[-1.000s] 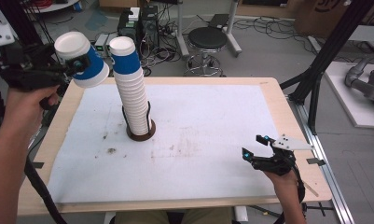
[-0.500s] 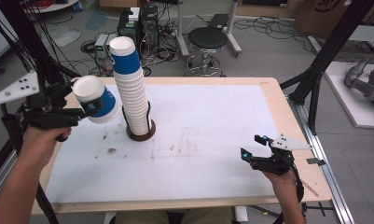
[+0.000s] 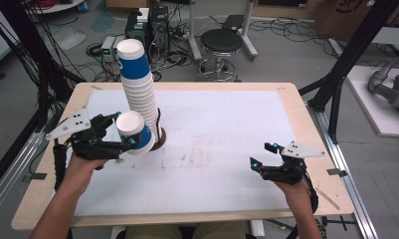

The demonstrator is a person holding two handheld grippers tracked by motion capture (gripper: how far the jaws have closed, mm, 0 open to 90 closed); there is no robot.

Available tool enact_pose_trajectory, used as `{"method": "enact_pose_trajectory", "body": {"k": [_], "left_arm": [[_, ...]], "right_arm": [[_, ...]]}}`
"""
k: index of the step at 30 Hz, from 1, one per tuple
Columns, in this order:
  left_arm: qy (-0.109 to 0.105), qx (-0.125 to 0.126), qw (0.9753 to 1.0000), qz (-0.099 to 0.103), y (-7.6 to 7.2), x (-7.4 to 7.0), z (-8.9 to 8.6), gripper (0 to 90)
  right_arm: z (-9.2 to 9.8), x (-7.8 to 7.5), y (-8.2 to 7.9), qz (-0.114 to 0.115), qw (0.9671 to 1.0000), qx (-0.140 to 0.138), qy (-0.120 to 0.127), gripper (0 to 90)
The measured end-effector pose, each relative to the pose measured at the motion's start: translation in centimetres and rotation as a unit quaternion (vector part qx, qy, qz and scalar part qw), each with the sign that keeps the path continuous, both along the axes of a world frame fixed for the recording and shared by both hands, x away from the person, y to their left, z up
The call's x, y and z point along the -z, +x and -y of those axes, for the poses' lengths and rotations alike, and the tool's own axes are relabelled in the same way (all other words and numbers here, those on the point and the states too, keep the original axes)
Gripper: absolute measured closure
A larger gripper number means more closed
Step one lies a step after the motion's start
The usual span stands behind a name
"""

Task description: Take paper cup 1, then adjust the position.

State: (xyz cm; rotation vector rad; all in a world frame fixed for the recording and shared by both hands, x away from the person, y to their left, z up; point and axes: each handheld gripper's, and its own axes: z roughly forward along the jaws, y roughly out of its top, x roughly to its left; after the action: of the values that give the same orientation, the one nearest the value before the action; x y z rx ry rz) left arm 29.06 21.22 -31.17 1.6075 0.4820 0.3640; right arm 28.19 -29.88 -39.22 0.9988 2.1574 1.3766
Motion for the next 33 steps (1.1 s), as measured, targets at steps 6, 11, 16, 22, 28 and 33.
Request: {"method": "enact_pose_trajectory", "body": {"k": [6,11,16,22,28,33], "left_arm": [[-0.005,0.011,0.9999,-0.004,0.4,1.5,1.6,26.0],[0.003,0.020,0.9998,-0.004,0.6,2.3,2.7,26.0],[0.005,0.023,0.9997,-0.004,0.7,2.6,3.1,26.0],[0.009,0.027,0.9996,-0.006,0.7,2.9,3.4,26.0],[0.009,0.034,0.9993,-0.009,1.2,3.3,3.7,26.0],[0.015,0.045,0.9988,-0.015,1.4,3.6,4.4,26.0]], "right_arm": [[-0.8,0.0,0.7,0.002,0.9999,-0.010,-0.006,21.2],[-1.7,-0.4,0.9,0.022,0.9994,-0.021,-0.018,21.2],[-1.8,-0.5,1.0,0.019,0.9995,-0.022,-0.014,21.2],[-2.1,-0.7,1.0,0.019,0.9993,-0.033,-0.007,21.2],[-2.9,-0.9,1.3,-0.003,0.9980,-0.063,0.007,21.2],[-4.3,-1.3,1.3,0.006,0.9937,-0.110,0.016,21.2]]}}
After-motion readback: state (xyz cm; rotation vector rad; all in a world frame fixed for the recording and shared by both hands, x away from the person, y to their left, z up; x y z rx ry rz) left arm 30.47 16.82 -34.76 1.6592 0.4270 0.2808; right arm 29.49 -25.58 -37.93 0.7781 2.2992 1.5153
